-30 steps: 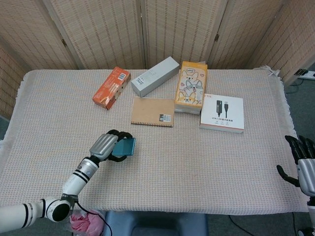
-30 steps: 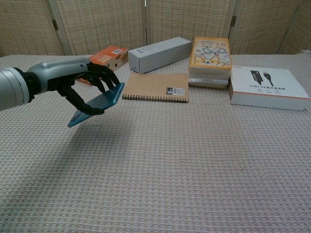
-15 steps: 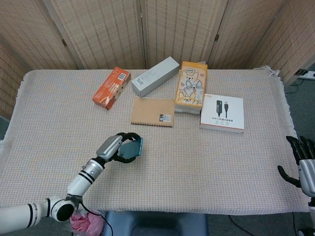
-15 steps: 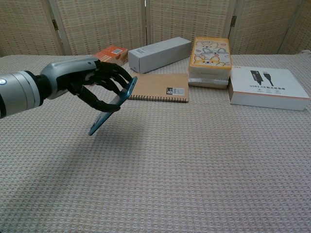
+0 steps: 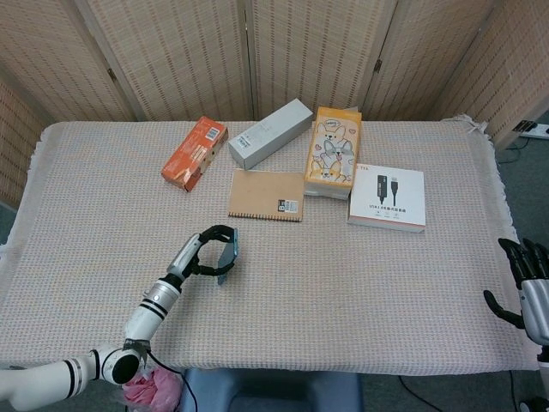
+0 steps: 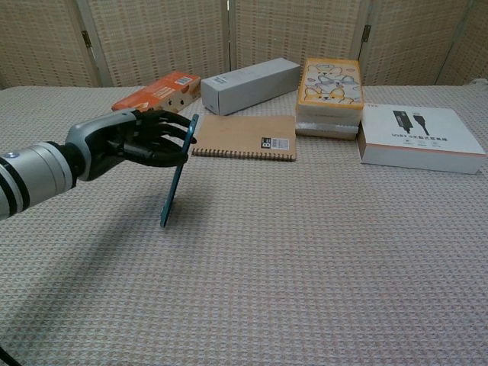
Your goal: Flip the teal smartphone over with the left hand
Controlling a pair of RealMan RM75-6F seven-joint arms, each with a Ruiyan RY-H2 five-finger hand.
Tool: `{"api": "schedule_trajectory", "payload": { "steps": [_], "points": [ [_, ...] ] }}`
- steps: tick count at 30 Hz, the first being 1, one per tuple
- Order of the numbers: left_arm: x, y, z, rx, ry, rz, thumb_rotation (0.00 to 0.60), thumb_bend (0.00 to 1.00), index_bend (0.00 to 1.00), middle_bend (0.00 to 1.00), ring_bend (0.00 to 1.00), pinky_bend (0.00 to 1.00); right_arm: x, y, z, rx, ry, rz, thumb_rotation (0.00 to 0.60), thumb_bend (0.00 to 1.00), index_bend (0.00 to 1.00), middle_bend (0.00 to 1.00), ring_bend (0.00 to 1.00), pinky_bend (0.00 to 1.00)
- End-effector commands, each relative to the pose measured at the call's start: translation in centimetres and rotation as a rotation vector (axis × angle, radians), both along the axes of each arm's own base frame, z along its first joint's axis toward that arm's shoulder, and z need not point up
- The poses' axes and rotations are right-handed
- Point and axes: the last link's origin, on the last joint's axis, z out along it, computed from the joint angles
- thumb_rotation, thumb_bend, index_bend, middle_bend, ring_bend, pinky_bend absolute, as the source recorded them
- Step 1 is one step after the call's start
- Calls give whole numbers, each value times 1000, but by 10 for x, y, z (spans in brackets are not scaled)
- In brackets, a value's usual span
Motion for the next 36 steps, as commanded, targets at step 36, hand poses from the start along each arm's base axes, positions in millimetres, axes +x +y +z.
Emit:
{"api": "schedule_trajectory", "payload": {
  "steps": [36],
  "points": [
    [-126,2,88,254,238,15,550,360,189,167,91,190,6,0,2,-8,5,7,600,233,34,129,51,92]
  ]
}}
